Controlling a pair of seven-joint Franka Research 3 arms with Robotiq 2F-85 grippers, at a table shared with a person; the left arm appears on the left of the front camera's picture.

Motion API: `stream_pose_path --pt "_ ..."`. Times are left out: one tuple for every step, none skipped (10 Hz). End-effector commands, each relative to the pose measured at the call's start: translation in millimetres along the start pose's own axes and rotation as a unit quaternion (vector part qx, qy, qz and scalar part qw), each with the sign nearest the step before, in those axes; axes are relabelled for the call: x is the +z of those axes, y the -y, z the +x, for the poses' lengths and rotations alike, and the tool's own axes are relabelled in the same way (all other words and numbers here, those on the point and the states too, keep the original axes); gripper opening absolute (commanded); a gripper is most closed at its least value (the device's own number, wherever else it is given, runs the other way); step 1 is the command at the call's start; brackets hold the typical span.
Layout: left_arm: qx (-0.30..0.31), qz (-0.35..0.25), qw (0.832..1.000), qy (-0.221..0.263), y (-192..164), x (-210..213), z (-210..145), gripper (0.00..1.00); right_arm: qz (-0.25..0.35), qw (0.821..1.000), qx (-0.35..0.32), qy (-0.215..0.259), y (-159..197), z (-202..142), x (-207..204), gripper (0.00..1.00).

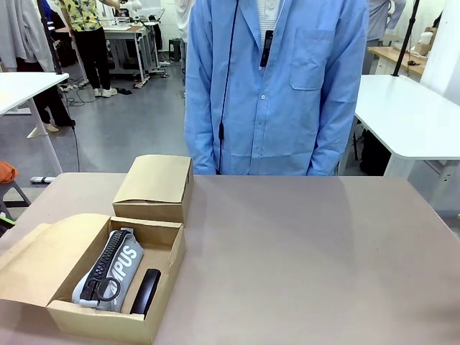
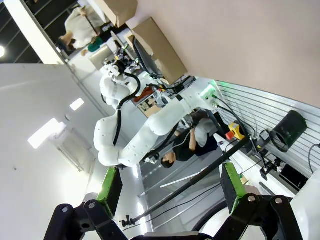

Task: Place items inside the box.
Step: Close the lid of the Mailer Box closest to the robot.

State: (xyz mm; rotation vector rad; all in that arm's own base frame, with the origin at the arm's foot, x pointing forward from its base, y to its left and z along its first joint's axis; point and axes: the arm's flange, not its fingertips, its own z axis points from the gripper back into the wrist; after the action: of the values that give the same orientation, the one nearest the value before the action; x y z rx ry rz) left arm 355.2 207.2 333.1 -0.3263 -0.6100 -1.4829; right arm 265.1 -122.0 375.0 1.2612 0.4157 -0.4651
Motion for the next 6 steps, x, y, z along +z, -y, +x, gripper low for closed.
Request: stream_pose_path --pt "0.000 -0.011 1.000 -0.020 -2 -6 -3 1.00 0.013 1.000 0.007 0.001 -4 -2 1 1.00" --pt "0.005 -0.019 0.999 -0.026 -3 -16 -5 1.00 0.013 1.000 0.007 0.001 -4 -2 1 1.00" --pt "0.012 -0.025 0.999 -0.021 -5 -25 -7 1.00 0.013 1.000 0.007 0.001 -4 -2 1 1.00" --pt "0.016 -0.027 0.999 -0.029 -7 -29 -11 1.00 0.013 1.000 0.007 0.001 -4 -2 1 1.00" --pt "0.025 -0.027 0.999 -0.033 -11 -30 -17 1.00 0.013 1.000 0.007 0.001 -4 -2 1 1.00" --pt "0.027 -0.022 0.999 -0.038 -13 -27 -22 1.00 0.013 1.000 0.007 0.001 -4 -2 1 1.00"
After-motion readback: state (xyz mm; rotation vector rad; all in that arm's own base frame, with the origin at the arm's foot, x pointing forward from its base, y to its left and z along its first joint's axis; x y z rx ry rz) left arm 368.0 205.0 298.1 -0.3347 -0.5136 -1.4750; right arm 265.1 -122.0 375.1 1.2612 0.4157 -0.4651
